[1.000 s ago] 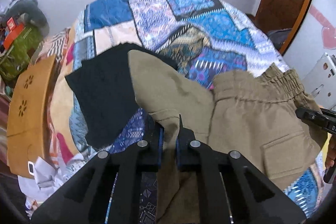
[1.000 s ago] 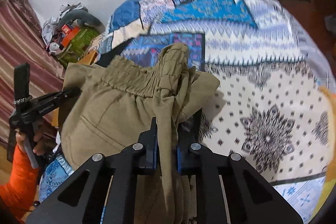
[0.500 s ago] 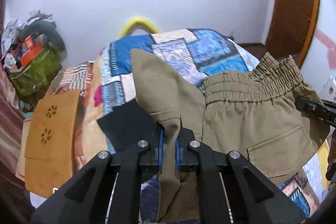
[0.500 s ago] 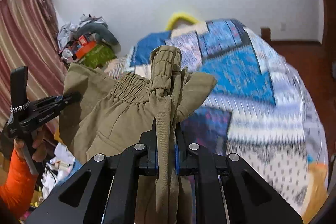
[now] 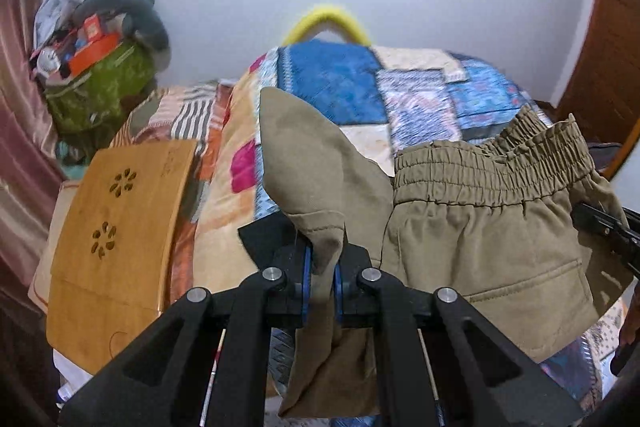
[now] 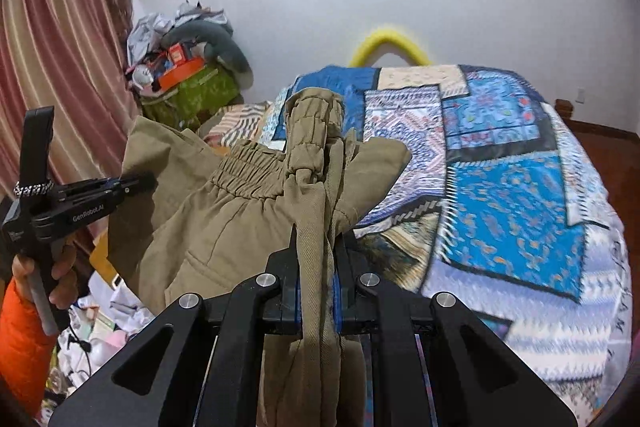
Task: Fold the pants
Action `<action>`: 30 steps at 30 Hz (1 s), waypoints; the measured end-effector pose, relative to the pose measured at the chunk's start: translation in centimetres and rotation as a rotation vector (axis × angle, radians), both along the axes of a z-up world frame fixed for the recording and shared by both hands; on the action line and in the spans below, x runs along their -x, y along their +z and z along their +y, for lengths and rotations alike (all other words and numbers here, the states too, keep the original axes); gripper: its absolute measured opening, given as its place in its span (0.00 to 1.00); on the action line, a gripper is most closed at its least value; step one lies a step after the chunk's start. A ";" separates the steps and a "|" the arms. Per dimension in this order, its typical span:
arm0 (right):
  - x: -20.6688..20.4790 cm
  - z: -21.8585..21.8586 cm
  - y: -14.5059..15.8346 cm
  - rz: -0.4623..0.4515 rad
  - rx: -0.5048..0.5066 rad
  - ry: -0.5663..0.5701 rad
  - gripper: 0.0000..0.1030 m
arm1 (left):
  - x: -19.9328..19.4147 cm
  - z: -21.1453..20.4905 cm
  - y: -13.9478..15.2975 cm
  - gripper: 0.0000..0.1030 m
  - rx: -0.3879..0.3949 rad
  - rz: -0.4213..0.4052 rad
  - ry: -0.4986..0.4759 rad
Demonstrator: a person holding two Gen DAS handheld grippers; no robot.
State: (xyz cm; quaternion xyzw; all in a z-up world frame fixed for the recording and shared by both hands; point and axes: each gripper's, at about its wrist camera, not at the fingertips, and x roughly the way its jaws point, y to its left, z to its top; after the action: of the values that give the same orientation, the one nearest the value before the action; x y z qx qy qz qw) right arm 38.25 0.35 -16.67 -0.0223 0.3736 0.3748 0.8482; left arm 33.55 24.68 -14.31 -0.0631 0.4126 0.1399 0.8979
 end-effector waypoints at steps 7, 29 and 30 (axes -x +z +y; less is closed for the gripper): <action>-2.8 4.0 -5.7 0.083 0.058 0.011 0.09 | -2.7 2.2 -7.2 0.09 -0.038 0.103 0.032; -2.6 3.8 -7.6 0.001 0.380 -0.040 0.45 | 0.8 7.0 -15.1 0.66 0.002 0.281 0.133; -2.6 3.5 -7.2 -0.005 0.380 -0.045 0.45 | 1.3 6.8 -14.4 0.66 -0.001 0.271 0.128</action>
State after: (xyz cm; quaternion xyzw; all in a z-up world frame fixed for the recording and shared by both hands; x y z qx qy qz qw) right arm 40.80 3.86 -23.88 -0.1745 0.4357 0.2785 0.8379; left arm 32.27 31.48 -28.67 -0.0694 0.5252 0.2041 0.8232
